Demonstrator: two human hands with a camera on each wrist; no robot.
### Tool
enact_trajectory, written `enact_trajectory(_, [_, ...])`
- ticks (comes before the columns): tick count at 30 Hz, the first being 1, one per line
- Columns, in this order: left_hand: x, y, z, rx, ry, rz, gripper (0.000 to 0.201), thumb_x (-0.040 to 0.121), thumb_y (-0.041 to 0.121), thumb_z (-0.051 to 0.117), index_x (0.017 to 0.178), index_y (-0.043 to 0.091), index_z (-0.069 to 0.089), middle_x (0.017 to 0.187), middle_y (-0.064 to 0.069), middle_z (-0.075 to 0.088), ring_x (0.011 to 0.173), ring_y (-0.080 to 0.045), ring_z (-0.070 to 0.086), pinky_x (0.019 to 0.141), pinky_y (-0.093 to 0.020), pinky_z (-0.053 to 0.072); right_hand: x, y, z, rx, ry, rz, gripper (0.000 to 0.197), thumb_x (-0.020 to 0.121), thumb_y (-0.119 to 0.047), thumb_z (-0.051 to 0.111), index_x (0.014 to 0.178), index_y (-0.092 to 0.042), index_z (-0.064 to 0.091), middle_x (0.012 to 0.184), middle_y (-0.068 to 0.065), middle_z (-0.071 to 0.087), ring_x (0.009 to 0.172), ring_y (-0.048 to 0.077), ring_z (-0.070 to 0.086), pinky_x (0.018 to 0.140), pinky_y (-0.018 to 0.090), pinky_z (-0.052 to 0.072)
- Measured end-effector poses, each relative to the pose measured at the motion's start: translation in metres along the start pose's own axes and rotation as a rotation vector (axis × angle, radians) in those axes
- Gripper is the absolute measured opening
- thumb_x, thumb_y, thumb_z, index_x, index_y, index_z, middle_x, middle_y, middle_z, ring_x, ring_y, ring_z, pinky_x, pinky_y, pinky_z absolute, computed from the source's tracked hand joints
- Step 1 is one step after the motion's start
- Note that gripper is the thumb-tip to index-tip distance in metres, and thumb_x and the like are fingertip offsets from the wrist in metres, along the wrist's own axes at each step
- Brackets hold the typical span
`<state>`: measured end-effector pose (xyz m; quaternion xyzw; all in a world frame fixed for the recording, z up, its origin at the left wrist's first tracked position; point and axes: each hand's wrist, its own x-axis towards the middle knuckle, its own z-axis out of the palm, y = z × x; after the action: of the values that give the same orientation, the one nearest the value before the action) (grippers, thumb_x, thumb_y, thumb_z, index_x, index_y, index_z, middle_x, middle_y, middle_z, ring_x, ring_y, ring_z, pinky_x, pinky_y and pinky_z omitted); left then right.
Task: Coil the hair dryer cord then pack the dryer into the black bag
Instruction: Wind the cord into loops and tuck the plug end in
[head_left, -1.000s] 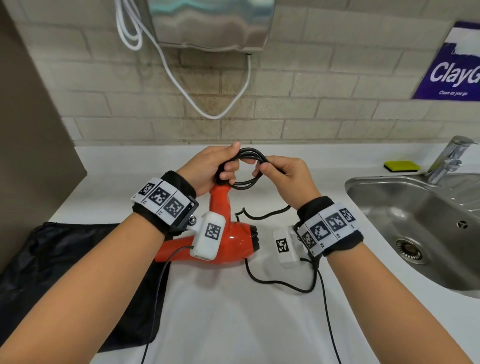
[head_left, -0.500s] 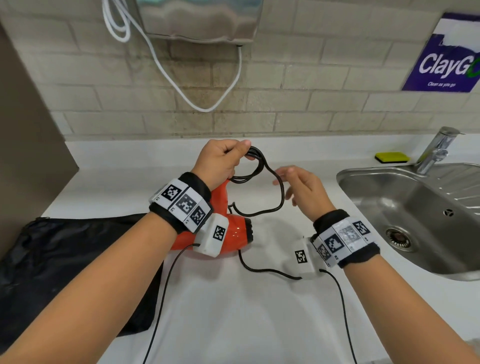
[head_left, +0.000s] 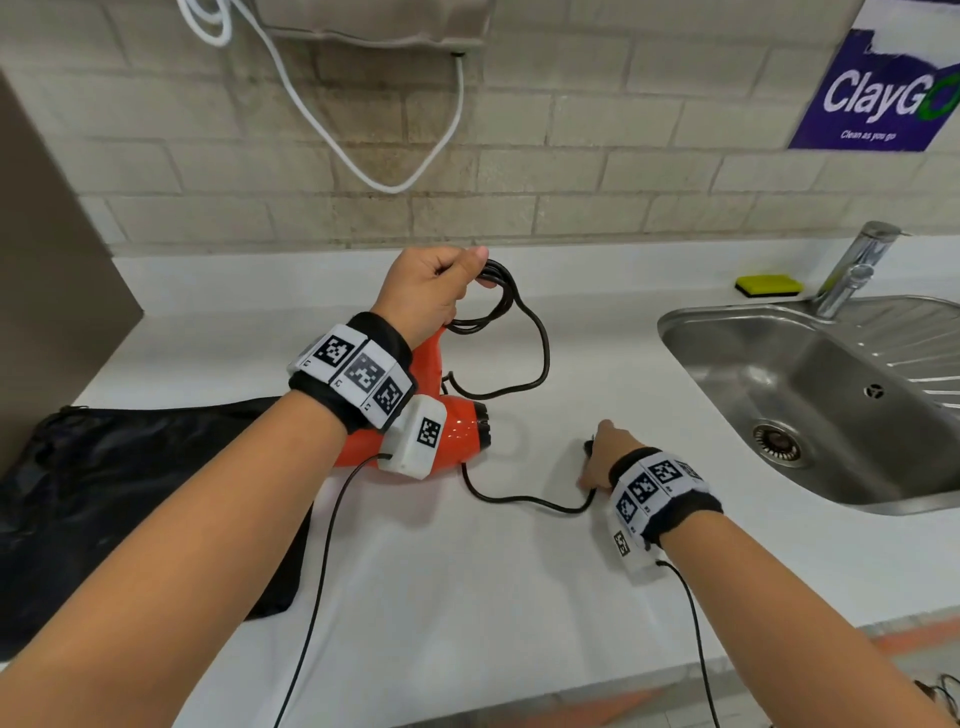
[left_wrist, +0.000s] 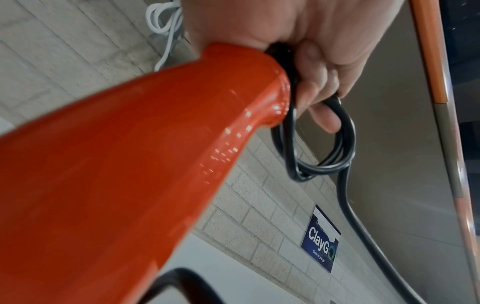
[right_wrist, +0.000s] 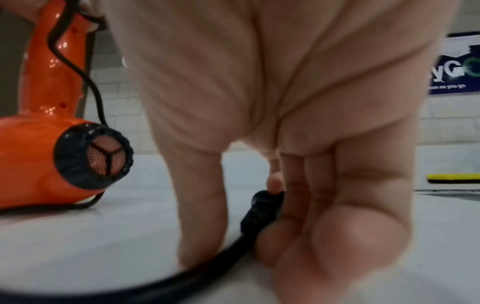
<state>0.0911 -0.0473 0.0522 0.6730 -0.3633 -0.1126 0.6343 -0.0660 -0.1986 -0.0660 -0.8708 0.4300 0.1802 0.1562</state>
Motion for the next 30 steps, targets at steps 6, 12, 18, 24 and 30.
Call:
enact_trajectory(6, [-0.001, 0.000, 0.001, 0.026, -0.011, 0.009, 0.030, 0.093, 0.028, 0.051, 0.070, 0.019, 0.067, 0.036, 0.013, 0.033, 0.037, -0.004, 0.026, 0.049, -0.030, 0.027, 0.005, -0.004, 0.000, 0.107, 0.059, 0.011, 0.053, 0.083, -0.009, 0.059, 0.127, 0.005, 0.034, 0.129, 0.020, 0.049, 0.115, 0.031, 0.054, 0.083, 0.031, 0.047])
enact_trajectory(12, [0.000, 0.000, -0.002, 0.027, 0.036, -0.010, 0.029, 0.093, 0.030, 0.050, 0.073, 0.019, 0.067, 0.038, 0.014, 0.033, 0.037, -0.005, 0.026, 0.049, -0.029, 0.028, -0.019, -0.008, -0.039, 0.679, 0.547, -0.192, 0.028, 0.092, 0.001, 0.038, 0.118, 0.006, 0.046, 0.109, 0.024, 0.058, 0.100, 0.036, 0.055, 0.067, 0.022, 0.032])
enact_trajectory(18, [0.002, 0.002, 0.003, 0.086, 0.049, 0.017, 0.031, 0.094, 0.031, 0.048, 0.070, 0.023, 0.065, 0.051, 0.005, 0.036, 0.038, -0.003, 0.033, 0.052, -0.025, 0.033, -0.067, -0.037, -0.055, 0.785, 0.804, -0.717, 0.015, 0.089, -0.004, 0.041, 0.096, -0.007, 0.054, 0.070, -0.005, 0.044, 0.062, 0.007, 0.041, 0.056, 0.008, 0.033])
enact_trajectory(24, [0.001, 0.001, 0.013, 0.064, 0.013, 0.017, 0.038, 0.095, 0.032, 0.044, 0.063, 0.027, 0.064, 0.047, 0.009, 0.035, 0.039, -0.004, 0.030, 0.051, -0.026, 0.030, -0.073, -0.068, -0.054, 0.449, 0.778, -0.671, 0.024, 0.088, -0.004, 0.042, 0.106, -0.003, 0.059, 0.103, 0.012, 0.052, 0.077, 0.031, 0.056, 0.070, 0.038, 0.048])
enact_trajectory(30, [0.002, 0.001, 0.009, -0.029, 0.005, -0.022, 0.040, 0.097, 0.031, 0.039, 0.066, 0.019, 0.060, 0.036, 0.014, 0.034, 0.037, -0.002, 0.028, 0.045, -0.020, 0.027, -0.074, -0.087, -0.059, 0.627, 0.801, -0.707, 0.017, 0.085, 0.000, 0.044, 0.098, 0.000, 0.056, 0.098, 0.013, 0.055, 0.077, 0.018, 0.047, 0.065, 0.016, 0.031])
